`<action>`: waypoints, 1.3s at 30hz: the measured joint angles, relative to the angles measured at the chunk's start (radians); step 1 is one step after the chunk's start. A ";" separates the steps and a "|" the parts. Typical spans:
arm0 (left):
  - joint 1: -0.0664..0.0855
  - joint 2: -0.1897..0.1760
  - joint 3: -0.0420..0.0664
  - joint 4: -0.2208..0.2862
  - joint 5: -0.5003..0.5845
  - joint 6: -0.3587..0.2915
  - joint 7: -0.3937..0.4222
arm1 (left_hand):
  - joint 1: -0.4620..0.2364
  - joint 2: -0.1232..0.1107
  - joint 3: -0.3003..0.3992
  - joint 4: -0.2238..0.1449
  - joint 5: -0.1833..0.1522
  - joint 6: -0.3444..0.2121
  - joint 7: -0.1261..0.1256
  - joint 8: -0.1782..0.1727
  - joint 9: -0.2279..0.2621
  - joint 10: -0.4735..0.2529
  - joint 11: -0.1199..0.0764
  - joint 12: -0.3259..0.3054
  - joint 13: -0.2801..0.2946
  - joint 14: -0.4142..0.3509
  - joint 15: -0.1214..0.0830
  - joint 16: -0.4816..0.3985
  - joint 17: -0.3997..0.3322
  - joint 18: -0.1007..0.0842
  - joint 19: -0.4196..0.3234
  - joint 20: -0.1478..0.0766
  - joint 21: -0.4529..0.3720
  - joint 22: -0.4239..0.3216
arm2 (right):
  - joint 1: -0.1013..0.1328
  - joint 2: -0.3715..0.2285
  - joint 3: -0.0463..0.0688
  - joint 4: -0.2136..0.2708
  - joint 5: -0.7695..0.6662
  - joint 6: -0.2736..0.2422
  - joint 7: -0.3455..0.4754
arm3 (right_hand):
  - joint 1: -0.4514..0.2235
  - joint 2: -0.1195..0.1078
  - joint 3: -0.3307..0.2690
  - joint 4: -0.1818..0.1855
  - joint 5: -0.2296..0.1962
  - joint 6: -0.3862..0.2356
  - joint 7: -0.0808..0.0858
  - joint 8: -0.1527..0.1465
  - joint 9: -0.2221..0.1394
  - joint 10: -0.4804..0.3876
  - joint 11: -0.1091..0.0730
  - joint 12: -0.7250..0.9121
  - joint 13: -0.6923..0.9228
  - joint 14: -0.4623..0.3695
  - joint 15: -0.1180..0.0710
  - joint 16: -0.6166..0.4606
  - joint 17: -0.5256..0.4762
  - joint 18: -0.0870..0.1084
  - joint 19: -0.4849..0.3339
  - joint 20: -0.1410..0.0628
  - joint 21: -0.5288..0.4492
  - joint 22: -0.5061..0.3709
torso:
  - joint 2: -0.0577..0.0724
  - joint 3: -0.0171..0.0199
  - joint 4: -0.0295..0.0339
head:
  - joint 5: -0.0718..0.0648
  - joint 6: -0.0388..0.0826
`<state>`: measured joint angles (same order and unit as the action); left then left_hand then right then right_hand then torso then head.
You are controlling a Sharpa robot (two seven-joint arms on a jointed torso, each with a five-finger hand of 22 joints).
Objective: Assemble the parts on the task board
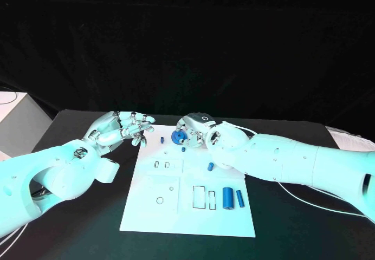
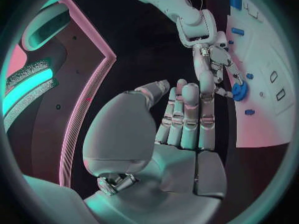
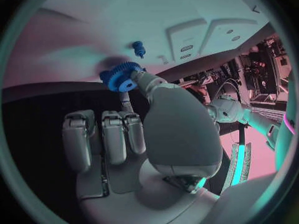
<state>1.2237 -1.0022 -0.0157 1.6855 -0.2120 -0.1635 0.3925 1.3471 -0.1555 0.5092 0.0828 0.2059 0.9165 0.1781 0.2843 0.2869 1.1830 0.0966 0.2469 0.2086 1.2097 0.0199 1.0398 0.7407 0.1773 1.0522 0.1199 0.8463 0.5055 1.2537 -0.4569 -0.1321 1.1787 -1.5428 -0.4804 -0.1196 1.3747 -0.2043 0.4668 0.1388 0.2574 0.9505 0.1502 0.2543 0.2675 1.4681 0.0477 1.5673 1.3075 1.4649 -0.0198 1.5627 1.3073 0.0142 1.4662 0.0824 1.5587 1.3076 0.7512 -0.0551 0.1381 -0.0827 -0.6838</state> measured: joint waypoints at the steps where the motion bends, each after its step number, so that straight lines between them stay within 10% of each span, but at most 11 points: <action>1: 0.000 0.000 0.000 0.000 0.000 0.000 0.000 | 0.000 0.000 0.000 0.000 0.000 0.000 0.000 0.000 0.000 0.000 0.000 0.000 0.000 0.000 0.000 0.000 0.000 0.000 0.000 0.000 0.000 0.000 | -0.001 0.000 0.000 0.001 0.000 0.003 0.000 | -0.001 -0.001 0.000 0.000 0.000 0.000 0.000 0.000 0.000 0.000 0.000 0.000 0.000 0.000 0.000 0.000 0.000 0.000 0.000 0.000 0.000 0.000 | 0.000 0.0000 0.0000 | 0.000 0.000; 31: 0.000 0.002 0.000 -0.004 -0.004 0.003 -0.002 | 0.000 0.000 0.000 0.000 0.000 0.000 0.000 0.000 0.000 0.000 0.000 0.000 0.000 0.000 0.000 0.000 0.000 0.000 0.000 0.000 0.000 0.000 | -0.011 0.030 0.001 -0.040 -0.006 0.018 -0.022 | -0.072 -0.026 0.009 0.003 -0.023 -0.004 -0.004 0.014 0.001 -0.002 0.013 -0.008 0.001 0.004 0.004 0.000 0.001 0.000 0.000 0.001 0.000 0.000 | 0.000 -0.0012 0.0008 | 0.001 -0.002; 39: 0.000 0.002 0.000 -0.005 -0.005 0.004 -0.003 | 0.000 0.000 0.000 0.000 0.000 0.000 0.000 0.000 0.000 0.000 0.000 0.000 0.000 0.000 0.000 0.000 0.000 0.000 0.000 0.000 0.000 0.000 | -0.012 0.028 -0.001 -0.046 0.002 0.042 -0.022 | -0.205 -0.024 -0.096 0.106 0.026 -0.063 0.016 -0.037 0.030 -0.001 0.028 -0.015 0.000 0.003 0.022 0.000 0.001 0.000 0.000 0.018 -0.004 0.000 | -0.001 -0.0011 0.0002 | 0.002 -0.003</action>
<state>1.2238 -0.9997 -0.0157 1.6801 -0.2165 -0.1591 0.3895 1.3471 -0.1555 0.5092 0.0829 0.2059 0.9165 0.1781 0.2843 0.2865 1.1830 0.0966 0.2469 0.2083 1.2097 0.0199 1.0398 0.7404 0.1773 1.0522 0.1199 0.8463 0.5053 1.2417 -0.4286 -0.1327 1.1329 -1.5408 -0.4384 -0.1418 1.1696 -0.2278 0.3707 0.2449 0.2835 0.8871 0.1664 0.2171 0.2977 1.4672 0.0758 1.5519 1.3080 1.4681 0.0018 1.5627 1.3080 0.0144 1.4662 0.1007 1.5547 1.3080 0.7506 -0.0562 0.1383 -0.0811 -0.6868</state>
